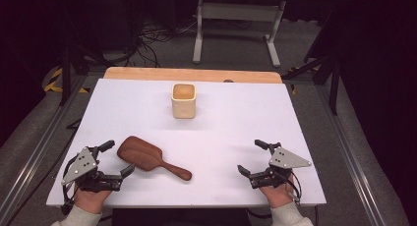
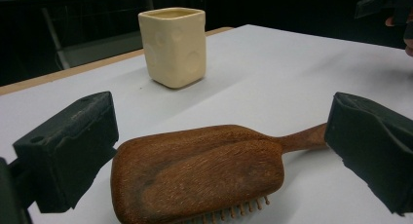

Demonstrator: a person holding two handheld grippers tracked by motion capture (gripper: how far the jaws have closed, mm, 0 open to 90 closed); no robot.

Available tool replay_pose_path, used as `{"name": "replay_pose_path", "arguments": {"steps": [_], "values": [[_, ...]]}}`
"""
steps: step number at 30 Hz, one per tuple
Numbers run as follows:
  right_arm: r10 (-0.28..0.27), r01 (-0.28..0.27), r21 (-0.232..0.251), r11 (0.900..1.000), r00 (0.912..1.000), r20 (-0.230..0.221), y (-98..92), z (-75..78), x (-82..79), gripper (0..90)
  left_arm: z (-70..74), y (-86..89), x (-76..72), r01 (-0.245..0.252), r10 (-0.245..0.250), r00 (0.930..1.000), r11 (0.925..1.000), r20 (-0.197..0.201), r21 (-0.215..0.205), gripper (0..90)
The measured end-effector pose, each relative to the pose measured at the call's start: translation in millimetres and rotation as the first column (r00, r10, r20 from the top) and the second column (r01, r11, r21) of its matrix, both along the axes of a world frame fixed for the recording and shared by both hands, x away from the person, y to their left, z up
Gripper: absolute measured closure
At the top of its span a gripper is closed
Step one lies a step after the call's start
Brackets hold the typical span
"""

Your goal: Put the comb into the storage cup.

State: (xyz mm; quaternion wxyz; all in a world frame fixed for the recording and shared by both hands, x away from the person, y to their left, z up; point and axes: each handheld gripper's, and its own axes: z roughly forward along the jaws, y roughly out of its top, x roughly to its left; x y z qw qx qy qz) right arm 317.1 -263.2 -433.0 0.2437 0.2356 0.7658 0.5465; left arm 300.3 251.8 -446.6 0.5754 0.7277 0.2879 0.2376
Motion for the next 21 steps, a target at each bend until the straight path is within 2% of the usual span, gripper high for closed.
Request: {"name": "replay_pose_path", "arguments": {"steps": [7,14,16,21], "values": [[0.004,-0.004,0.004,1.0,1.0,-0.003,-0.5,0.1,0.5,0.8,0.6,1.3,0.2,-0.002,0.002,1.0,0.9999,0.005,-0.014,0.5],[0.009,-0.009,0.004,1.0,1.0,-0.002,0.8,0.9,-0.1,0.8,0.1,1.4,0.0,-0.004,0.004,1.0,1.0,0.005,-0.001,0.6],[0.009,-0.009,0.0,1.0,1.0,-0.002,1.2,1.2,-0.5,0.8,0.3,1.7,0.0,0.001,-0.001,1.0,0.9999,0.005,0.013,0.8],[0.013,-0.013,0.001,1.0,0.9999,0.0,2.1,1.5,-0.8,0.8,0.2,1.2,-0.2,0.001,-0.001,1.0,1.0,0.001,-0.002,1.0]]}}
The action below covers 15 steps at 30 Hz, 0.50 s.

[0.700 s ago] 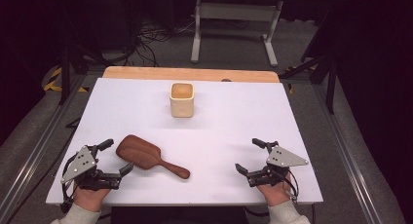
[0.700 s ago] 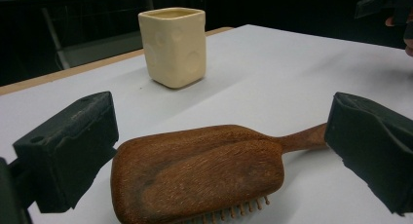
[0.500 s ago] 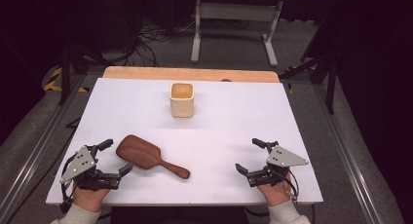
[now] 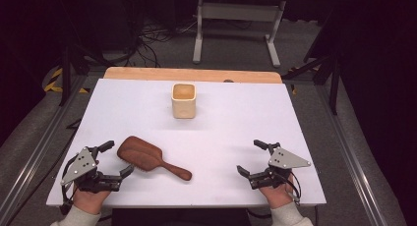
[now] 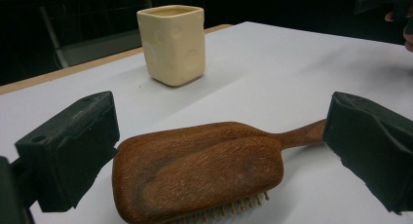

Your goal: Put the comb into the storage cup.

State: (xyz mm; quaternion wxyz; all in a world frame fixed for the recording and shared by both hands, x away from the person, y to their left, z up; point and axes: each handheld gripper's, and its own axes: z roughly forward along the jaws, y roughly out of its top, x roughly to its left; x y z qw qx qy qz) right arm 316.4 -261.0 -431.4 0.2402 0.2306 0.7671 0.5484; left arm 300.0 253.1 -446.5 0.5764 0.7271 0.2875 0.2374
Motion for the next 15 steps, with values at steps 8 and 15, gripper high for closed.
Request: {"name": "replay_pose_path", "arguments": {"steps": [8,15], "values": [[0.023,-0.023,-0.003,1.0,0.9997,-0.006,8.4,4.4,4.2,1.3,0.4,1.8,-0.3,-0.005,0.005,1.0,1.0,-0.008,-0.004,1.2],[0.089,-0.09,-0.016,0.996,0.9957,-0.025,33.2,12.0,14.3,2.0,0.4,3.4,-0.4,-0.001,0.001,1.0,1.0,-0.01,0.0,1.2]]}}
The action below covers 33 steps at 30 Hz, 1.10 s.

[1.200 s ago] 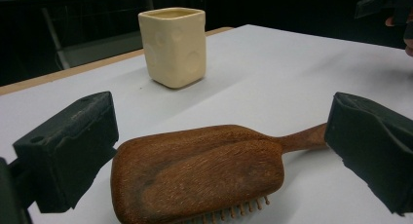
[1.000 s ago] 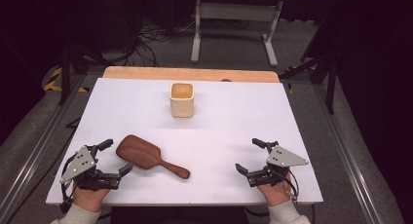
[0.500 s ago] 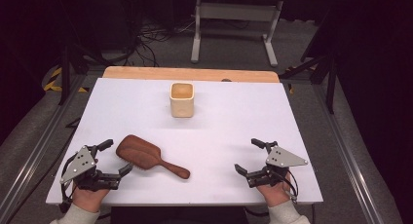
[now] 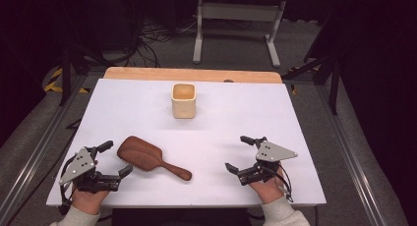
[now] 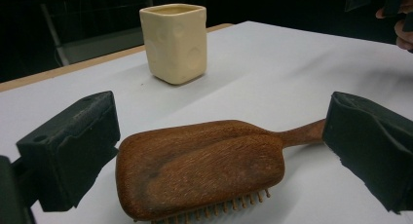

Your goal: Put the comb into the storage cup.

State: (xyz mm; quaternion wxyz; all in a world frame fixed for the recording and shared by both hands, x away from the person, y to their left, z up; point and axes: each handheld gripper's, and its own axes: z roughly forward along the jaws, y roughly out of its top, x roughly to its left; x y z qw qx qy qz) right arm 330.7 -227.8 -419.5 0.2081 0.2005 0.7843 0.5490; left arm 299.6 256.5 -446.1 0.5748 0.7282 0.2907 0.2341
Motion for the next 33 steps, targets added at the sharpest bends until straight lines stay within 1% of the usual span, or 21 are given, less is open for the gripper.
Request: {"name": "replay_pose_path", "arguments": {"steps": [4,8,12,15,18,21,28,30,31,33], "values": [[0.034,-0.034,-0.007,0.999,0.9994,0.0,13.7,4.4,5.3,2.9,-0.6,1.2,0.5,0.0,0.0,1.0,1.0,0.0,0.005,1.3],[0.066,-0.066,0.001,0.998,0.9978,-0.007,25.4,8.5,9.5,3.9,-0.6,1.0,0.7,0.002,-0.002,1.0,1.0,0.002,0.007,1.3],[0.096,-0.096,-0.013,0.995,0.9953,-0.016,39.6,11.7,13.2,5.6,-0.7,0.4,0.3,0.005,-0.005,1.0,0.9999,-0.001,0.011,1.3],[0.126,-0.127,-0.026,0.992,0.9917,-0.026,50.5,12.9,16.3,7.7,-0.8,0.7,0.2,0.004,-0.004,1.0,0.9999,0.001,0.01,1.3],[0.151,-0.152,-0.025,0.988,0.9877,-0.041,58.7,14.0,18.7,8.7,-0.8,1.7,0.5,0.006,-0.006,1.0,0.9999,0.004,0.014,1.3],[0.167,-0.169,-0.038,0.985,0.9852,-0.037,66.3,16.1,18.7,9.4,-0.9,1.9,0.2,0.006,-0.006,1.0,1.0,0.001,0.006,1.3],[0.219,-0.221,-0.049,0.974,0.9749,-0.04,85.0,20.2,22.5,10.0,-1.2,1.6,0.2,0.008,-0.008,1.0,0.9999,0.0,0.007,1.3],[0.237,-0.239,-0.053,0.97,0.9707,-0.041,91.1,20.3,23.3,10.0,-1.3,1.8,0.3,0.009,-0.009,1.0,0.9999,0.0,0.006,1.3],[0.242,-0.244,-0.056,0.968,0.9694,-0.042,93.2,20.4,23.5,9.9,-1.0,2.3,0.3,0.009,-0.009,1.0,0.9999,-0.001,0.013,1.3],[0.255,-0.257,-0.068,0.964,0.966,-0.042,99.0,21.0,23.9,10.0,-1.0,2.6,0.4,0.008,-0.008,1.0,0.9999,-0.001,0.011,1.3]]}}
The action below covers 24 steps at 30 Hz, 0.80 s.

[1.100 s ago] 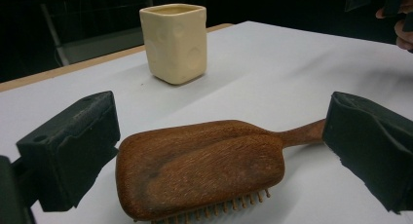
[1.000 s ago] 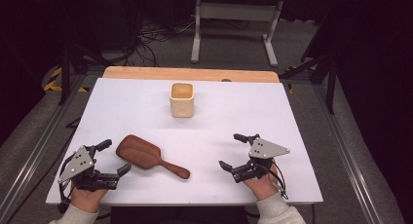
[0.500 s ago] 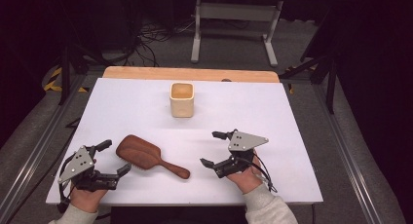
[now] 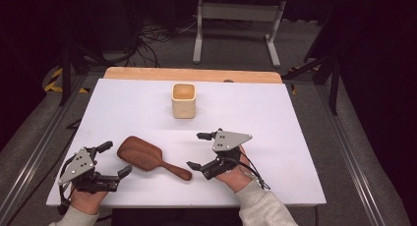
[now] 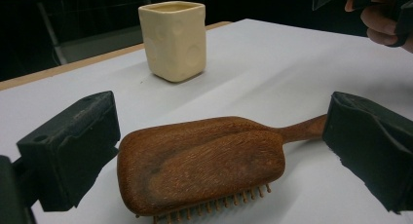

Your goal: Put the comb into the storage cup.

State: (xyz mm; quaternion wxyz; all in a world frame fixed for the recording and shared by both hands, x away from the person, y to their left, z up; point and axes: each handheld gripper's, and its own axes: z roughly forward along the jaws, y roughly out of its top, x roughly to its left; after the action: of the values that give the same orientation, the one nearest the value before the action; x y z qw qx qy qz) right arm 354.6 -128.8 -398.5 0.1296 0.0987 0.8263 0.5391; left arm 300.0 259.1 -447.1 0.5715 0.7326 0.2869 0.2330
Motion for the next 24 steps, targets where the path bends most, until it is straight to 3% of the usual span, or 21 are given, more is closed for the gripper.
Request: {"name": "replay_pose_path", "arguments": {"steps": [7,10,14,15,19,22,24], "values": [[0.036,-0.037,-0.036,0.999,0.9992,-0.016,12.2,2.4,2.1,12.2,0.0,0.4,-0.4,-0.001,0.001,1.0,1.0,-0.001,-0.004,1.3],[0.063,-0.065,-0.061,0.996,0.9978,-0.02,15.7,3.9,1.6,18.5,-0.4,0.7,0.1,-0.001,0.001,1.0,1.0,0.0,-0.006,1.3],[0.107,-0.113,-0.1,0.989,0.9921,-0.066,19.0,4.7,2.0,44.9,-0.5,0.7,0.2,-0.001,0.001,1.0,1.0,0.0,-0.006,1.3],[0.123,-0.133,-0.12,0.984,0.9886,-0.087,20.4,4.4,2.7,56.1,-0.4,0.8,0.0,-0.001,0.001,1.0,1.0,0.001,-0.005,1.3],[0.146,-0.17,-0.184,0.968,0.9797,-0.137,26.0,1.8,3.4,79.8,-0.4,1.4,0.2,-0.001,0.001,1.0,1.0,0.002,-0.003,1.3],[0.158,-0.191,-0.229,0.954,0.9747,-0.158,30.9,-0.2,2.7,89.5,-0.5,1.7,0.3,-0.002,0.002,1.0,1.0,0.0,-0.003,1.3],[0.165,-0.205,-0.25,0.946,0.971,-0.174,34.5,-1.5,2.9,89.8,-0.5,1.8,0.4,-0.003,0.003,1.0,1.0,-0.001,-0.003,1.3]]}}
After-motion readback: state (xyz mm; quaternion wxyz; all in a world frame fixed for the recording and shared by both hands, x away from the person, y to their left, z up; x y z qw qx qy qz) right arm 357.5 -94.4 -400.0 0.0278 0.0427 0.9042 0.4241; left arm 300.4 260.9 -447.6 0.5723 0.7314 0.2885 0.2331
